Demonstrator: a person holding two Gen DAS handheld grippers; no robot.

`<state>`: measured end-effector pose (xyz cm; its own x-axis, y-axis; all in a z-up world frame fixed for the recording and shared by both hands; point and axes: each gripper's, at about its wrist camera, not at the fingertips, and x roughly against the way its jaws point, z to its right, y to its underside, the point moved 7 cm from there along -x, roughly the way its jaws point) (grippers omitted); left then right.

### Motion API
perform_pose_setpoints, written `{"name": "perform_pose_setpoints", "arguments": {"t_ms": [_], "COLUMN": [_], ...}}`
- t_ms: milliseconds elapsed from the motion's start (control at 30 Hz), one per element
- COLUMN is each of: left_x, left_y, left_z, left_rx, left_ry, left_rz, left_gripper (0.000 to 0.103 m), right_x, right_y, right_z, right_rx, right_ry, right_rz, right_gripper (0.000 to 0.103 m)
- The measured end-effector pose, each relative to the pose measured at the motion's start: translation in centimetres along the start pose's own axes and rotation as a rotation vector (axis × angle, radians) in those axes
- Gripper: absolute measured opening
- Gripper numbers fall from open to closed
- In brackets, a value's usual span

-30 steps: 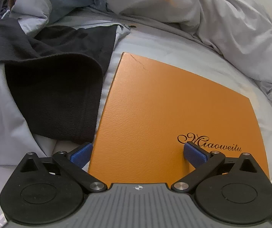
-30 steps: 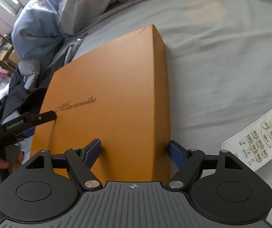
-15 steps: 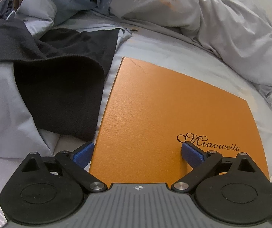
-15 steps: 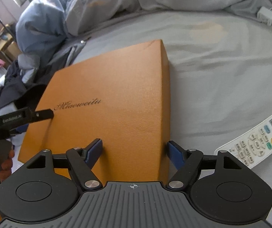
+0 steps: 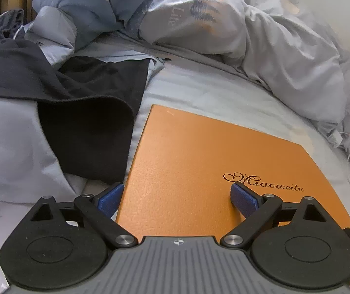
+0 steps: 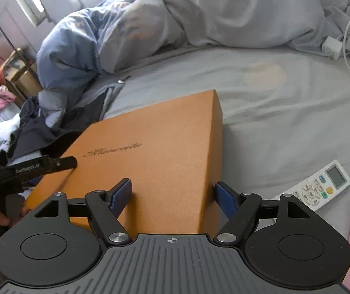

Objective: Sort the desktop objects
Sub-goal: 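Lift the orange lid with both grippers and carry it over the open box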

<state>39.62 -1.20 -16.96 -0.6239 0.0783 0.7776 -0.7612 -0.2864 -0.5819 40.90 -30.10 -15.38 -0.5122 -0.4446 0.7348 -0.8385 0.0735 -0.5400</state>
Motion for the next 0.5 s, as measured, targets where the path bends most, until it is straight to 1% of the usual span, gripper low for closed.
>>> {"name": "perform_pose_setpoints", "arguments": {"t_ms": [267, 367, 500], "left_x": [2.4, 3.5, 4.9], "left_y": [0.9, 0.9, 1.3], "left_z": [-0.8, -1.1, -1.4], "left_rx": [0.014, 0.016, 0.013], "left_ry": [0.009, 0.005, 0.001], "left_rz": [-0.003, 0.005, -0.004], "left_gripper": [0.097, 0.097, 0.097], "right_x": [2.5, 3.4, 4.7], "right_y": [0.4, 0.5, 0.7], "right_z": [-1.7, -2.4, -3.2], "right_rx": [0.014, 0.019, 0.027], "right_ry": [-0.016, -0.023, -0.032], "right_rz": [0.022, 0.031, 0.042], "right_gripper": [0.077, 0.077, 0.077]}}
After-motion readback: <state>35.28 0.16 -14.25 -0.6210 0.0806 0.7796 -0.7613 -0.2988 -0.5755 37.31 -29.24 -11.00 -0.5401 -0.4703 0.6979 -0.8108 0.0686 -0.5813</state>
